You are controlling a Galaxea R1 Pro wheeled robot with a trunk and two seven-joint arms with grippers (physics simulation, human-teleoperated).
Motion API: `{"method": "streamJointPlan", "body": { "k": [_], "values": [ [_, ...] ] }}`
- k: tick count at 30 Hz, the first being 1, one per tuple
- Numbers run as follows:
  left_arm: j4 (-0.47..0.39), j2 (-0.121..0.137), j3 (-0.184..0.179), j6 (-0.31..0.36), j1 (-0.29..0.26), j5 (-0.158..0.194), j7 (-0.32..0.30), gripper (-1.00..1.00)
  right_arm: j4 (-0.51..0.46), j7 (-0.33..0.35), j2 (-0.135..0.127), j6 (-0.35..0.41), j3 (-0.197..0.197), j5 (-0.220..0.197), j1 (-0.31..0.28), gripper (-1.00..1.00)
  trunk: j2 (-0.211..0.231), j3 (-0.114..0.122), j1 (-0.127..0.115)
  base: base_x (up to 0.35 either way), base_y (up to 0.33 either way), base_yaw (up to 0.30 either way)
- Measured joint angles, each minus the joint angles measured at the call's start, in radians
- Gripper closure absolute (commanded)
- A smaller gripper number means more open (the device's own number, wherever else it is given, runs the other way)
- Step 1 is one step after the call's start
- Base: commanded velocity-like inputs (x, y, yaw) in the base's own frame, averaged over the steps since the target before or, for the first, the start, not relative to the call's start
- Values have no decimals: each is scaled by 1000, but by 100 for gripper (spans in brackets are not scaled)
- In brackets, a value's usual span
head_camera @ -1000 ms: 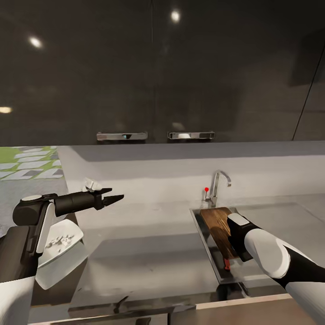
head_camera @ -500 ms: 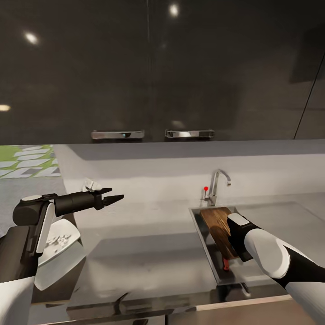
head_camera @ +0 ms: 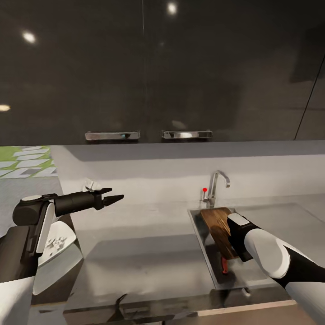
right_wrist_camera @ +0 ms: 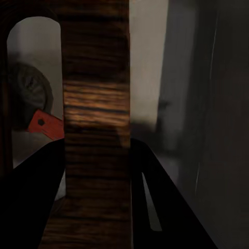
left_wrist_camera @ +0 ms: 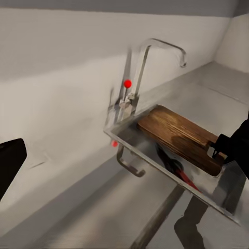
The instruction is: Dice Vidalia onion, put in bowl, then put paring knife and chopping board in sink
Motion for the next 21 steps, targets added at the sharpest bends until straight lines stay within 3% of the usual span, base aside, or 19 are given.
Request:
{"method": "streamJointPlan", "body": {
  "k": [21],
  "values": [
    [0, 0, 1, 0, 0, 0, 0, -100, 0, 1, 0, 0, 1, 0, 0, 100, 0, -10, 0, 75, -52, 0]
  ]
}}
